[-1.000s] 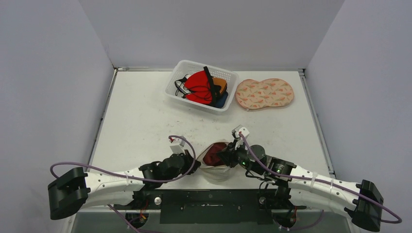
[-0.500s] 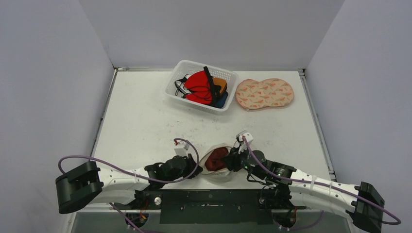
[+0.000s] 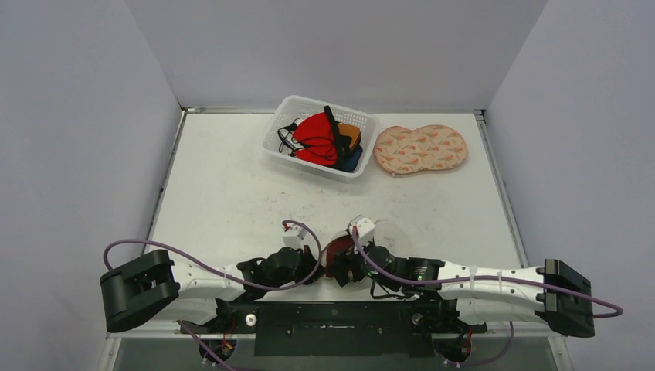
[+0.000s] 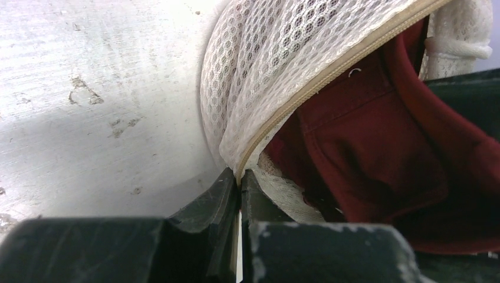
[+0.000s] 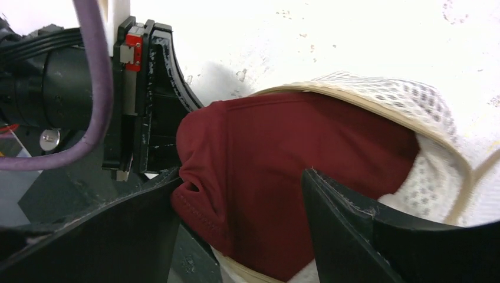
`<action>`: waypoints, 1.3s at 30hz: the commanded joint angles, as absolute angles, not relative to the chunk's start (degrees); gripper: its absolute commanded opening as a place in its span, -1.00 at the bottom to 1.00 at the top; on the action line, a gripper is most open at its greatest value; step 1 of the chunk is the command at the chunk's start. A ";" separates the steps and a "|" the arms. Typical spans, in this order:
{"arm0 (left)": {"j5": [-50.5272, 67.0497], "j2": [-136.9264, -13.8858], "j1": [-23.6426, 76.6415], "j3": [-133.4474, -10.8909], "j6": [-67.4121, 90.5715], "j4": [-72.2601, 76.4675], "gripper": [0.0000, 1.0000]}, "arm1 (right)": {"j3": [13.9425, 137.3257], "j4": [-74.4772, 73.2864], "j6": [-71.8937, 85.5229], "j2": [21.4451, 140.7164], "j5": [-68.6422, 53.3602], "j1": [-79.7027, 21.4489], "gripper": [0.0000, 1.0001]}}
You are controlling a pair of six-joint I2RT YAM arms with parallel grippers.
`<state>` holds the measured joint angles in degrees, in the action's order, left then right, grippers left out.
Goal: Unzip the laundry bag and remove the bra
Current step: Pick up the bra from the laundry bag.
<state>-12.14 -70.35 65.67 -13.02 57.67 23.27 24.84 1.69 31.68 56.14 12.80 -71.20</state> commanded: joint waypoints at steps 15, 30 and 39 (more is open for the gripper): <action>-11.34 -67.63 66.20 -12.06 57.41 28.70 -1.00 | 33.43 -1.56 25.23 71.27 29.68 -77.96 0.63; -11.61 -64.66 66.32 -10.35 58.27 27.79 -1.00 | 33.29 1.13 32.69 84.35 38.23 -77.01 0.44; -12.31 -63.16 66.37 -10.51 58.28 26.02 -1.00 | 33.48 -4.76 36.47 87.06 40.34 -76.45 -0.27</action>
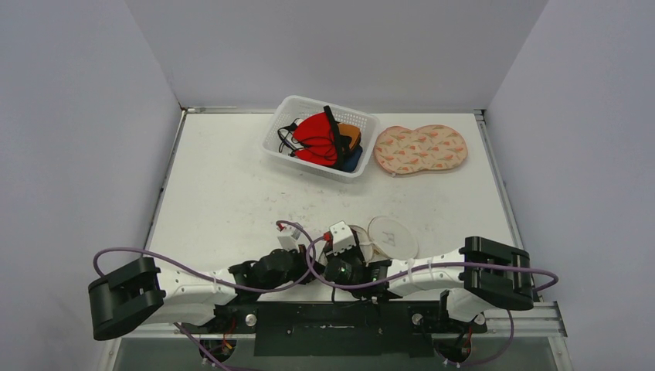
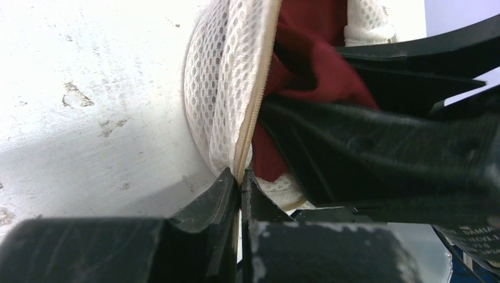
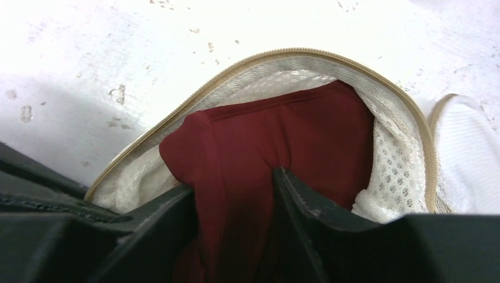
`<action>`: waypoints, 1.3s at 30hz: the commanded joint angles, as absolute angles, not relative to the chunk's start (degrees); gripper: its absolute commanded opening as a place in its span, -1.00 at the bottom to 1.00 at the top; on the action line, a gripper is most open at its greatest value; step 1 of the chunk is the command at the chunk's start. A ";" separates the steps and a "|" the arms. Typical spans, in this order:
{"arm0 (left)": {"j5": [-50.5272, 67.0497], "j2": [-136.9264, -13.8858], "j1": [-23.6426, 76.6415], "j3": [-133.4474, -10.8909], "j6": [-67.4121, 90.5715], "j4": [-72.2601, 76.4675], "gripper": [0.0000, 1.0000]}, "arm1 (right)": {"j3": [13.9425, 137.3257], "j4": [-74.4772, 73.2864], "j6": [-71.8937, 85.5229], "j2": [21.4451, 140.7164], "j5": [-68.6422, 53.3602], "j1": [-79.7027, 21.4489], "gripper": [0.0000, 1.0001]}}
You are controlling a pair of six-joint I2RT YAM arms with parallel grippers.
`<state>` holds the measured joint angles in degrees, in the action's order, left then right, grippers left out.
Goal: Unzip the laundry bag and remove the bra
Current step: Pick up the bra from the laundry bag.
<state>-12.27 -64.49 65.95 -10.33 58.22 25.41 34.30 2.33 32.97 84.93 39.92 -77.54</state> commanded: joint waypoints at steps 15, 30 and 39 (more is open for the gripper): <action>-14.35 -61.53 66.35 -11.72 58.45 22.47 -1.00 | 26.61 1.48 31.71 66.72 27.27 -75.72 -0.89; -16.21 -64.59 62.92 -19.77 56.25 11.23 -1.00 | 23.23 0.70 22.58 44.44 14.21 -74.23 -0.89; -15.25 -69.32 61.84 -19.40 56.30 12.37 -1.00 | 22.66 8.11 22.57 35.88 14.50 -74.09 -0.89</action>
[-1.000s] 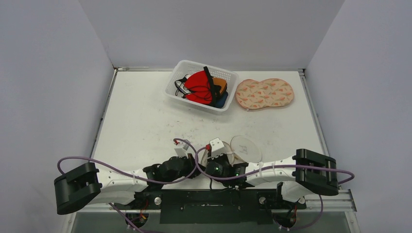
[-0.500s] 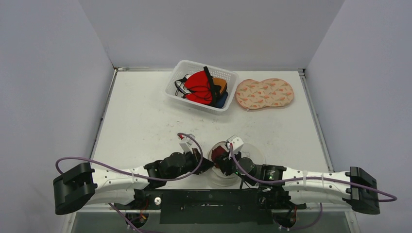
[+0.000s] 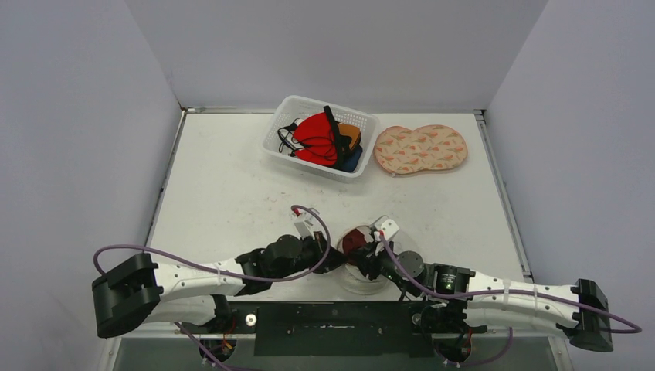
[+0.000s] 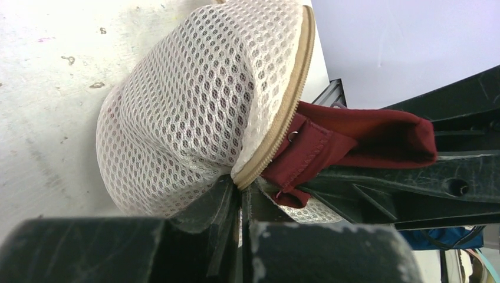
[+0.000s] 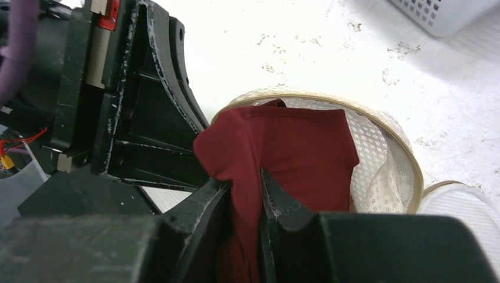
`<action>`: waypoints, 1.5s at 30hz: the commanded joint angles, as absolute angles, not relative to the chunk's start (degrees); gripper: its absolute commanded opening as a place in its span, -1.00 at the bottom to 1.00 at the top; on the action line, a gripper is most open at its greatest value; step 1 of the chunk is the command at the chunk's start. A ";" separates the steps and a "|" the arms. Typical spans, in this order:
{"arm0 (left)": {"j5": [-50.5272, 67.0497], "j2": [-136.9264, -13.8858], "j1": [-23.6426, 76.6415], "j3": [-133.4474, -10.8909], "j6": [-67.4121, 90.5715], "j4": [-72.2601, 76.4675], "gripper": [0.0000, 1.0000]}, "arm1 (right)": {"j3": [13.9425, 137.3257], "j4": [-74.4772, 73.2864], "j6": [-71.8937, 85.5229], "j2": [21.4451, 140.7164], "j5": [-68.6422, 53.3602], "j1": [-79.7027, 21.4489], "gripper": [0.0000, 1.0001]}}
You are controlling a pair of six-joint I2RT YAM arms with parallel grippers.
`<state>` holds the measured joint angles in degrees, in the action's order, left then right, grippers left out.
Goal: Unzip the laundry bag and remove the bra
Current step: Pick up the bra from the laundry bag.
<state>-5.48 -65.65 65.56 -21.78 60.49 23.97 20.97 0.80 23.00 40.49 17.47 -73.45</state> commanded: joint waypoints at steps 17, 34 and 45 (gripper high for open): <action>-15.03 -72.66 61.05 -19.16 56.43 14.21 -1.00 | 27.02 6.75 20.75 29.73 18.50 -73.86 -0.89; -13.90 -68.63 60.59 -24.86 54.07 11.27 -1.00 | 32.88 15.99 22.35 30.64 13.70 -73.66 -0.89; -15.67 -58.75 60.44 -28.03 52.24 7.89 -1.00 | 35.49 17.01 21.98 37.66 12.50 -72.69 -0.89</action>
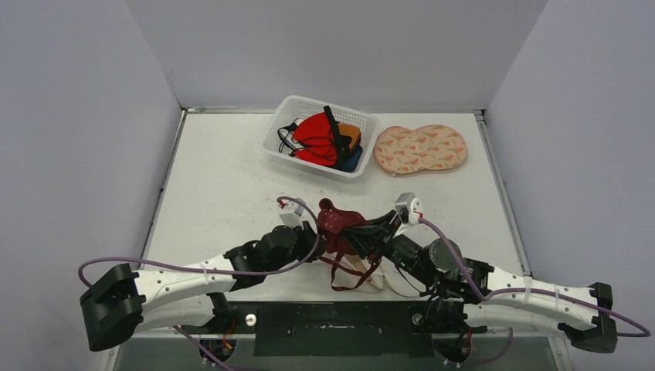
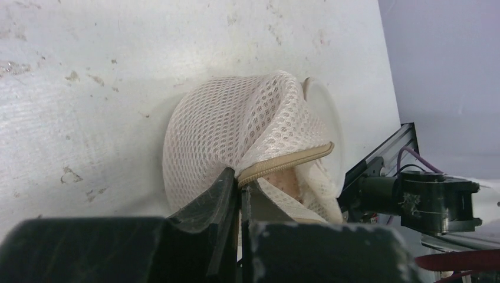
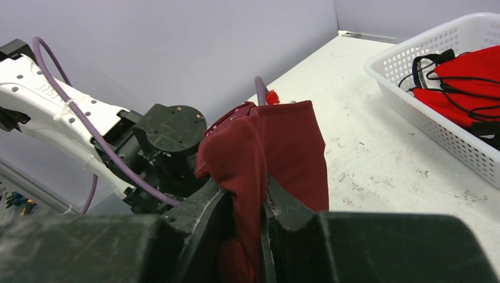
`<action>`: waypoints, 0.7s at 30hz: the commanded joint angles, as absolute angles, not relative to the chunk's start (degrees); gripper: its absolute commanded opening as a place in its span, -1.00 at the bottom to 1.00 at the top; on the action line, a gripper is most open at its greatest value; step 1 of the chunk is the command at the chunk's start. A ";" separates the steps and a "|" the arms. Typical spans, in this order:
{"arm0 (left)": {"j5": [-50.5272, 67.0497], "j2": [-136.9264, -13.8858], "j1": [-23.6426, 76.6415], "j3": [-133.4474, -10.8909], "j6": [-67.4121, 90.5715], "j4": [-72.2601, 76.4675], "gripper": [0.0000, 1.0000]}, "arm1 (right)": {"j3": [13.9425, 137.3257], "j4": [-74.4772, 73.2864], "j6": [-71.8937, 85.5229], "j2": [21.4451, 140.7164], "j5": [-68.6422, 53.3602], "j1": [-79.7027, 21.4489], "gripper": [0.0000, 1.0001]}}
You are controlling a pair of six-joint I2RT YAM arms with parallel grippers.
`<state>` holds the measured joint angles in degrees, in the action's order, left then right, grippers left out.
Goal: Unzip the laundry bag and remove the bra
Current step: Pick up the bra from the laundry bag.
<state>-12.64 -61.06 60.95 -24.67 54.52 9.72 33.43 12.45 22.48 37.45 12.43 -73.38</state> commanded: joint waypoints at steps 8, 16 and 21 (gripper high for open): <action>-19.60 -54.80 59.63 -26.71 55.17 0.50 -0.79 | 41.24 4.92 14.58 40.10 24.62 -72.69 -0.89; -20.85 -45.84 59.23 -28.90 57.10 -11.18 0.28 | 42.77 -2.09 5.27 42.97 29.78 -72.94 -0.89; -23.11 -40.45 58.97 -34.25 62.37 -23.02 0.81 | 40.47 -1.08 -1.05 41.99 29.44 -74.23 -0.89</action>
